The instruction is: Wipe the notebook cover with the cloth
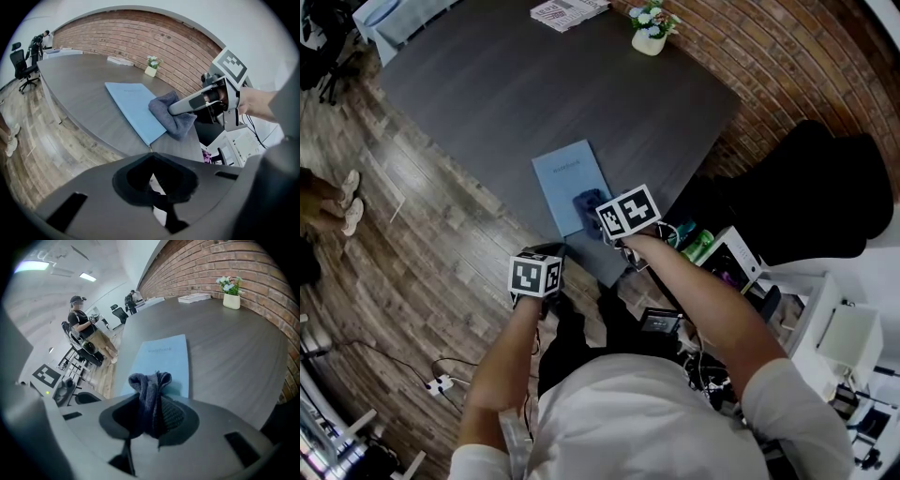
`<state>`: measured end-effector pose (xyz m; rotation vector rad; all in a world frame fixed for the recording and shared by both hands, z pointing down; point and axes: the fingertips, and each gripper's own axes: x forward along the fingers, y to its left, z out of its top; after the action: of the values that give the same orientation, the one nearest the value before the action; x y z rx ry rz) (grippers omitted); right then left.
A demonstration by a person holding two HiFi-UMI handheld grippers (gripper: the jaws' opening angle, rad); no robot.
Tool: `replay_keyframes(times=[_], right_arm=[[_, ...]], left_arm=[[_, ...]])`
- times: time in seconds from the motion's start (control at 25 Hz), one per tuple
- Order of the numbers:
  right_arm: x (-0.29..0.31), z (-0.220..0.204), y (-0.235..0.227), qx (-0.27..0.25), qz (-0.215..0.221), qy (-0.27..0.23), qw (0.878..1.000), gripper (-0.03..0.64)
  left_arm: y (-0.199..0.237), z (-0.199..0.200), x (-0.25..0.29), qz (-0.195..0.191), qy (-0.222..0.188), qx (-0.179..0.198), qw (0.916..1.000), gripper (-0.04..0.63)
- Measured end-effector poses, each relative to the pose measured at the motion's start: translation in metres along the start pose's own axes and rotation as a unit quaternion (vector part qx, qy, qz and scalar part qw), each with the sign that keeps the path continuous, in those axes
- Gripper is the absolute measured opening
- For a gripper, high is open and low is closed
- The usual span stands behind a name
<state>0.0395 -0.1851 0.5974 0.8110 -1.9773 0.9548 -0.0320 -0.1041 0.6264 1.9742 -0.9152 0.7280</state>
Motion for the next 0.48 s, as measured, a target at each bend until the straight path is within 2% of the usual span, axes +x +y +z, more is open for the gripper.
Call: replay_keyframes(times=[0.48], right_arm=[[-0.02,-0.005,-0.038,0.0,-0.033,0.007,0.999,0.114]], left_arm=[[0.001,-0.001,0.001,0.001,0.002,0.0,1.0,0.005]])
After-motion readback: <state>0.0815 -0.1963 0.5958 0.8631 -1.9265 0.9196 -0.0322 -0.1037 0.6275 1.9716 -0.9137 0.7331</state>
